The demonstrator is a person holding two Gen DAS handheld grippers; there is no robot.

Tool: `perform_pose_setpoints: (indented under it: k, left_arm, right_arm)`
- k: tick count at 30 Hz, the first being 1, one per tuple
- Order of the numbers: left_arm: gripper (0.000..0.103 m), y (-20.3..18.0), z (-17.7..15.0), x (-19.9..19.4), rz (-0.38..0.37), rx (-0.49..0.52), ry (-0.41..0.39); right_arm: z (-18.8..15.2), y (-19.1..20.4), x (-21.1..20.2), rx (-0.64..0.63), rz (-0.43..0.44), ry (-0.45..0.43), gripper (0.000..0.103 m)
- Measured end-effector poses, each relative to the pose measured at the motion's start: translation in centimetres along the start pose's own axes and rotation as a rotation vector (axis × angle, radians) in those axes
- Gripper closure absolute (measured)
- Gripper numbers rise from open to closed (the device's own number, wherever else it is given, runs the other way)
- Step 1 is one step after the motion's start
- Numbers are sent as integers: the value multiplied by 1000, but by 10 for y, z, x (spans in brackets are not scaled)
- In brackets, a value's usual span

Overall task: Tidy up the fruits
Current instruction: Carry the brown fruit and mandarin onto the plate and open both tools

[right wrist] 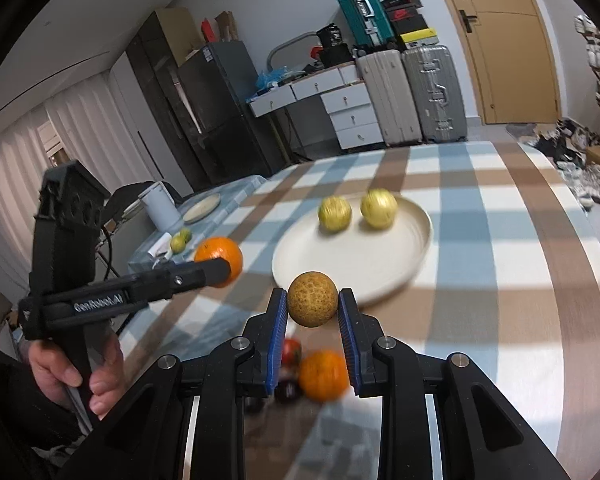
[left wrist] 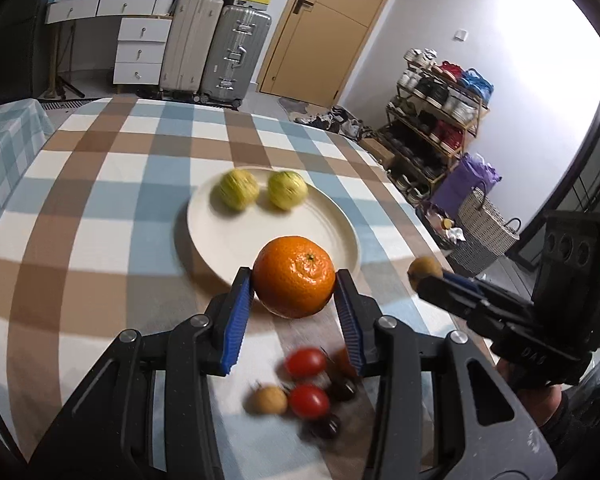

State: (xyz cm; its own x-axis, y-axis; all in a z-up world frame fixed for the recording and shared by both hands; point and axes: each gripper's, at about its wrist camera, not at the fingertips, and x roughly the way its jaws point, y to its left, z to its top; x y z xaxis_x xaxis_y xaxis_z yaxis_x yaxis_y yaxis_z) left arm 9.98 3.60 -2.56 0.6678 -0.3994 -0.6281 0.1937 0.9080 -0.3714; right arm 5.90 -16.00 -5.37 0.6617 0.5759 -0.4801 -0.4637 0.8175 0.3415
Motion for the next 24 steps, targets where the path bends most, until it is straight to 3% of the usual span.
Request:
perform_pose_setpoints:
  k: [13, 24]
  left_arm:
    - [65, 55, 56, 81, 4, -31, 65]
    - [65, 81, 60, 126, 2, -55, 108]
  right_arm:
    - [69, -20, 100, 24, 46, 107, 77]
    - [82, -42, 158, 83, 18, 187, 77]
